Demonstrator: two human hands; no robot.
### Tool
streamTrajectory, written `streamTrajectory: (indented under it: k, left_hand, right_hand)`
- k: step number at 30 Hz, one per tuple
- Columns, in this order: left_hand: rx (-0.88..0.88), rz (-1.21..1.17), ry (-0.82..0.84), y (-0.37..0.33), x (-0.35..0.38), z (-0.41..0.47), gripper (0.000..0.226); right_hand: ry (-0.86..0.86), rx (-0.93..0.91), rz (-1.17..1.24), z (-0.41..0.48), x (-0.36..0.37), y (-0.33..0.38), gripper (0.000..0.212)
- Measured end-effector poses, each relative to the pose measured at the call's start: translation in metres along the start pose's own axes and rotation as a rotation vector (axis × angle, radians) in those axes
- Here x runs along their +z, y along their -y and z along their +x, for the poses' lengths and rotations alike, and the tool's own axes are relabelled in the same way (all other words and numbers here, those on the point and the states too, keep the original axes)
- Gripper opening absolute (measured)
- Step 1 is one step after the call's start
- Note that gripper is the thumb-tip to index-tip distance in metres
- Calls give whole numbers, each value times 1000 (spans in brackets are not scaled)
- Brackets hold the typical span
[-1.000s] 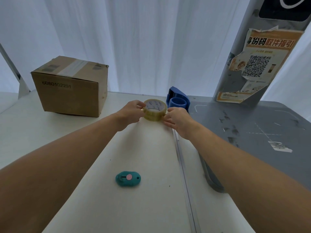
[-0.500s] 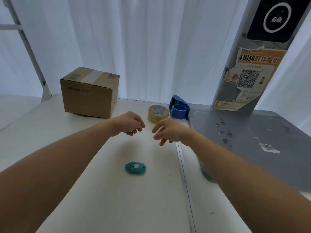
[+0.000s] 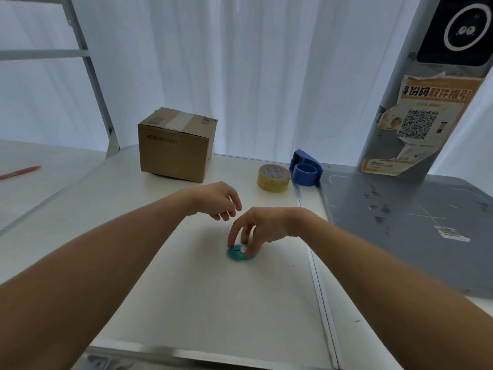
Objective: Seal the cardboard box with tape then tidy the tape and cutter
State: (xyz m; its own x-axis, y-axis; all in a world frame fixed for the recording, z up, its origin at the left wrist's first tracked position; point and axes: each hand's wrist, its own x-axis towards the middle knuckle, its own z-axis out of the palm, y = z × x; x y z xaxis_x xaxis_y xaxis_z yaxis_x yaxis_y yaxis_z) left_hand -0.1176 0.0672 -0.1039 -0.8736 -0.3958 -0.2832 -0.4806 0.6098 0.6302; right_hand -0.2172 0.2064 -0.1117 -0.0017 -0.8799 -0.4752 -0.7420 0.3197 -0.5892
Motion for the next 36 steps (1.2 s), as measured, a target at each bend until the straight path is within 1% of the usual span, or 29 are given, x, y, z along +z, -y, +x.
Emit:
streamTrajectory:
  k: [2, 4, 8, 11, 14, 16, 17, 20, 23, 28, 33, 36]
  left_hand:
    - [2, -11, -3, 3, -1, 1, 21]
    - [-4, -15, -12, 6, -2, 3, 21]
    - [-29, -11, -85, 14, -5, 12, 22]
    - [-63, -32, -173, 23, -9, 22, 22]
    - [-96, -86, -223, 31, -14, 35, 21]
    - [-114, -154, -219, 36, -16, 46, 21]
    - [-116, -188, -217, 37, -17, 51, 22]
    - [-97, -266, -238, 40, -21, 66, 24]
    - [-75, -308, -238, 44, -26, 83, 24]
    - [-69, -278, -249, 42, -31, 105, 34]
    - [-63, -257, -257, 39, -28, 114, 34]
    - [-72, -198, -262, 36, -28, 110, 39]
  right_hand:
    - [-19, -7, 10, 1, 1, -1, 33]
    - [-85, 22, 32, 5, 0, -3, 34]
    - [-297, 105, 108, 21, -4, -10, 36]
    - [-507, 157, 170, 41, -8, -16, 35]
    - [-675, 202, 240, 64, -12, -21, 26]
    - [-750, 220, 303, 79, -17, -22, 13]
    - [-780, 232, 322, 86, -20, -23, 11]
    - [-834, 260, 362, 105, -30, -25, 6]
    - [-871, 266, 431, 115, -41, -29, 17]
    - [-868, 268, 609, 128, -54, -34, 35]
    - [-861, 275, 712, 127, -60, -40, 37]
    - [-822, 285, 700, 120, -58, -39, 39]
